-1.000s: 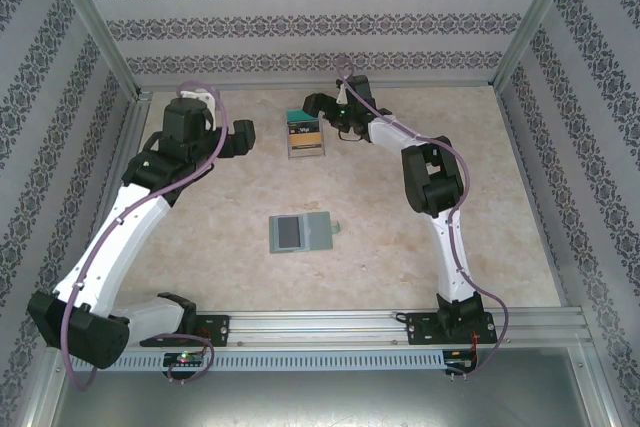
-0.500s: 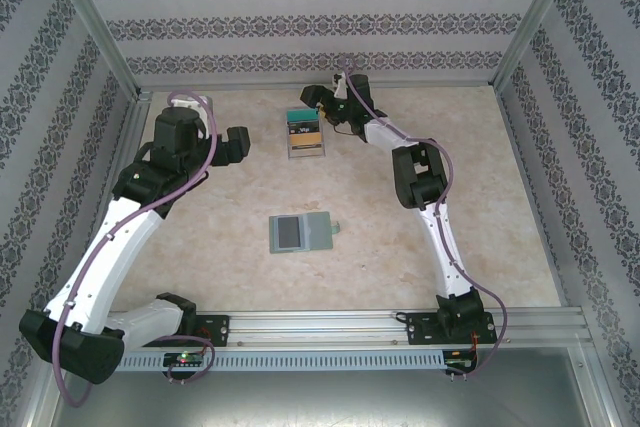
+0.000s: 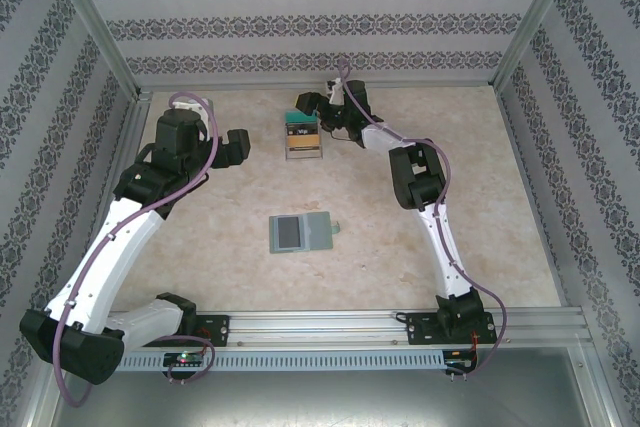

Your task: Take the credit cards out of the card holder

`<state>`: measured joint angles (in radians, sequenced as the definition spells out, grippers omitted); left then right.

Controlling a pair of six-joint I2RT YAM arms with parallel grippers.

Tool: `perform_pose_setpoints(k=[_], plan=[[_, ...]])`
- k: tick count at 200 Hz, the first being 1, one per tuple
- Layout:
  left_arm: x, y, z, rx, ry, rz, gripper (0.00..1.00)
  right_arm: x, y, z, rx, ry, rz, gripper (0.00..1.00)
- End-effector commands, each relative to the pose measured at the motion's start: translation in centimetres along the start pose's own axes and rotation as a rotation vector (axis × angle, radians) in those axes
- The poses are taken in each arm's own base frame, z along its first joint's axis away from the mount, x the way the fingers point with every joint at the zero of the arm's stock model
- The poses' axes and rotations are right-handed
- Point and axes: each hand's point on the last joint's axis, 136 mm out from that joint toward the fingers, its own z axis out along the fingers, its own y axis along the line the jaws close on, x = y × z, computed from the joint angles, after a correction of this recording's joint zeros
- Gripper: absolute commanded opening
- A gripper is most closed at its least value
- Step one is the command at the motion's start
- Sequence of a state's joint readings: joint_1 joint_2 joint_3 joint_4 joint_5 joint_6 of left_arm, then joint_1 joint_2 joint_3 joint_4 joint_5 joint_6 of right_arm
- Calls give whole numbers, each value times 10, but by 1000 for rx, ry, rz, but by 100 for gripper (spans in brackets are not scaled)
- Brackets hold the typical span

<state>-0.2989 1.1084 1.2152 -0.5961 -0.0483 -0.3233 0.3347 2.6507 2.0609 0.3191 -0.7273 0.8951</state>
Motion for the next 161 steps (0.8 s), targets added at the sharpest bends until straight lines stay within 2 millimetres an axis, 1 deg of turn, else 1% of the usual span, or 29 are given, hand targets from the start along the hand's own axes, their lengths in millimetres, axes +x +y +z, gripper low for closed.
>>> perform_pose_setpoints(k=[1, 30, 65, 88, 113, 132, 161], plan=[[5, 3, -3, -4, 9, -9, 100, 9, 31, -2, -44, 28, -27, 98], [8, 4, -7, -1, 5, -15, 100, 21, 38, -3, -47, 40, -28, 98], [11, 7, -15, -5, -3, -24, 100, 53, 45, 1, -53, 103, -25, 98], [13, 8, -22, 0, -8, -31, 100, 75, 47, 7, -56, 140, -21, 98], [18, 11, -30, 1, -12, -36, 100, 94, 53, 14, -70, 176, -25, 98], [21, 13, -38, 2, -18, -40, 100, 105, 64, 21, -94, 207, -34, 98], [28, 17, -50, 2, -23, -46, 100, 119, 73, 31, -108, 234, -46, 98]])
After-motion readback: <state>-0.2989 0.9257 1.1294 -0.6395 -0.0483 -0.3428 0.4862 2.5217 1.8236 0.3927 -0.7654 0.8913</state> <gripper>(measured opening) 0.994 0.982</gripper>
